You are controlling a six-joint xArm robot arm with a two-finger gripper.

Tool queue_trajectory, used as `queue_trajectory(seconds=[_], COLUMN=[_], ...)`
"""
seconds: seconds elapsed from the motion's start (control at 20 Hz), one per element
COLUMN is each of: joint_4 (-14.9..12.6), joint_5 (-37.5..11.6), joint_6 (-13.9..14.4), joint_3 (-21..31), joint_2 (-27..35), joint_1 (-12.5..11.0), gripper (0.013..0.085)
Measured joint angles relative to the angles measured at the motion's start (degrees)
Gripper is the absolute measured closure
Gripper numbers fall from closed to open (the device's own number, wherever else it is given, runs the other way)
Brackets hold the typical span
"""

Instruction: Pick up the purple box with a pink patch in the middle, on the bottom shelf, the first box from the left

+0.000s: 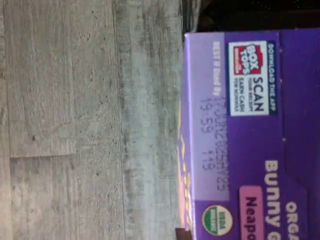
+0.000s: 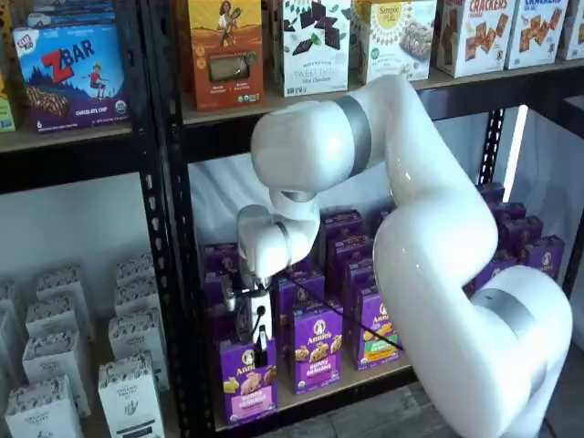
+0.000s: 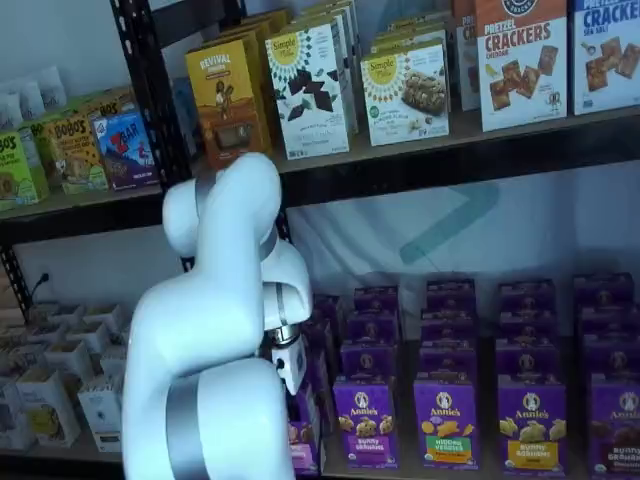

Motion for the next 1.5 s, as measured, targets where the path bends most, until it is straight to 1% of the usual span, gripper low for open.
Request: queue_trajectory(seconds=[0.2, 0.4, 0.55, 0.7, 0.9, 1.05, 1.15, 1.35, 1.5], joint_4=[-1.21, 0.19, 0.45, 2.3, 3.65, 5.32, 5.88, 6.02, 7.71], joint_5=[-2.35, -3.8, -5.2, -6.22, -6.79, -6.42, -6.41, -6.04, -5.13], joint_6=[0.71, -1.27, -2.14, -4.35, -5.9, -7.48, -8.0, -8.27, -9.96], joint_3=[4.85, 11.16, 15.52, 19.94, 24.8, 27.87, 29.86, 33.2, 35.22], joint_2=[-3.05, -7.72, -10.95, -14.47, -18.76, -21.89, -24.0, -27.75, -30.36], joint_1=[-0.31, -1.0, -1.57, -2.06, -2.31, -2.36, -2.36, -2.53, -2.74], gripper=[0.061, 0.061, 0.061, 0.061, 0.061, 0.061, 0.061, 0.061, 0.061])
